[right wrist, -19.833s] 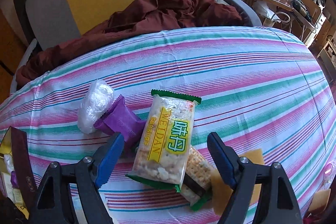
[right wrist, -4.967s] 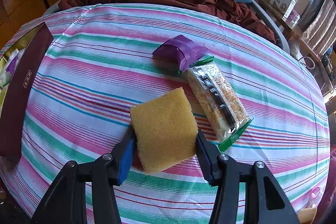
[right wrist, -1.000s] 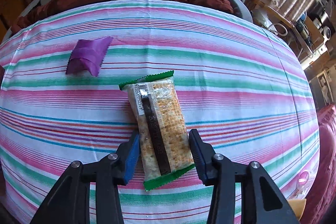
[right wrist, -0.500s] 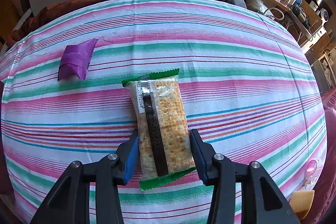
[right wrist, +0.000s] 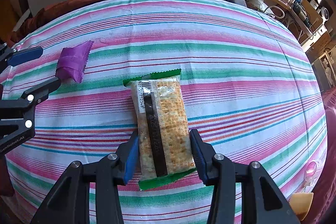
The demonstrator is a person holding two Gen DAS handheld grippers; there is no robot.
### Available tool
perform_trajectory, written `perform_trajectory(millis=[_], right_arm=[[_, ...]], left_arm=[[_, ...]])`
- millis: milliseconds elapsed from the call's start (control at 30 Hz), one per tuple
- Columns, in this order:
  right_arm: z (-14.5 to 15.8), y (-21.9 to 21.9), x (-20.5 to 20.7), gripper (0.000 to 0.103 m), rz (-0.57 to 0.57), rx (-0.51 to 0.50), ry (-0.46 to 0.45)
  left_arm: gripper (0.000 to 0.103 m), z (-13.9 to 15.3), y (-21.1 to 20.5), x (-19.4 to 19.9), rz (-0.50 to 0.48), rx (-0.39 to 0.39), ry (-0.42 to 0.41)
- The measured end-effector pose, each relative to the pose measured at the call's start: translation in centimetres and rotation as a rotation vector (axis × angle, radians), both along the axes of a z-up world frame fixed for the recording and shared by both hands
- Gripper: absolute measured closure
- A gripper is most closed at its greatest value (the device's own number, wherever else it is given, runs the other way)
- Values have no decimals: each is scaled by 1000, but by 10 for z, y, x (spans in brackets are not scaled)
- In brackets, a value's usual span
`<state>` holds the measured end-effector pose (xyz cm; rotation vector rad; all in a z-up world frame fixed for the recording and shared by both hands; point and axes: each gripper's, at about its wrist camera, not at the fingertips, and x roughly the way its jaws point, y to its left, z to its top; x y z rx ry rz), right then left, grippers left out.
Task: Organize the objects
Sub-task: 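Grasp the cracker pack with the right gripper while the left gripper grasps the purple pouch, then carry the purple pouch into the gold tray and open the left gripper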
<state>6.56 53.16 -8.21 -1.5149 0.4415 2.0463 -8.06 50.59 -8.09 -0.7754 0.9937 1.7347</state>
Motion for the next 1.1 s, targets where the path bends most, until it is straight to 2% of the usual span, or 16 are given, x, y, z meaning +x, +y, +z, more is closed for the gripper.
perform_trajectory(millis=[167,300,367,400,500,667,800,967,1100], right_arm=[[1,0,-3,56,-2,3,-3],[0,1,-4,56,-2,1,-2],[0,2,-5,56,-3,0,0],[0,4,-3,56,-3,-1,1],[0,5,-4,56,-3,-2,3],[-2,6,-8,56,21,19,9],[0,-1,-11,57,51,25,21],[3,-19,-15,57,138,-33,73],[2,-39,-22,57,238,-43,83]], left_arm=[[42,-5,18,-1,-65,2,15],[42,-10,27,-5,-59,13,-37],[46,-14,29,-9,-31,13,-85],[59,-17,29,-12,-11,12,-112],[65,-17,23,-19,59,44,-184],[66,-17,-2,-15,212,79,-258],[66,-13,-27,2,312,79,-270],[66,-3,-63,41,349,103,-244],[66,1,-98,73,379,122,-248]])
